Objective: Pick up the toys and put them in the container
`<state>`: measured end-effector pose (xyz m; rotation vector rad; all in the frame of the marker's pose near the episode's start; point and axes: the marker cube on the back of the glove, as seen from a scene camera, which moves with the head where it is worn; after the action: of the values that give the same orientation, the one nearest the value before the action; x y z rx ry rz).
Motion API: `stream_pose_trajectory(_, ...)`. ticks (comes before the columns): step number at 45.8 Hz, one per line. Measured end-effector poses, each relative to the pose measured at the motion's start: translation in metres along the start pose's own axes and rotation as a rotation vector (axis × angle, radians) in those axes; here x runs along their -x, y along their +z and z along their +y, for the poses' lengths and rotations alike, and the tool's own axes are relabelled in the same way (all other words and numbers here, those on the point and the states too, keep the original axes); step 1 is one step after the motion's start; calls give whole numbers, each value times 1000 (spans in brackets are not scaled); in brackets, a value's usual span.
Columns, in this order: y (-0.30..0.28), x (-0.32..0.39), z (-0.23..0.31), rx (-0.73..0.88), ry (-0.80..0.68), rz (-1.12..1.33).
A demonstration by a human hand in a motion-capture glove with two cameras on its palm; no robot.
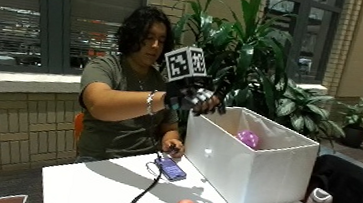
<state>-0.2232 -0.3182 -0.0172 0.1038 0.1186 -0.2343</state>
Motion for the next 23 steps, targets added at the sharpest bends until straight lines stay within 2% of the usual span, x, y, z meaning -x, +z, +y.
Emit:
stream_pose_trajectory(11,105,-89,55,171,217,-7)
stream_pose_trajectory(23,198,-118,71,271,355,37)
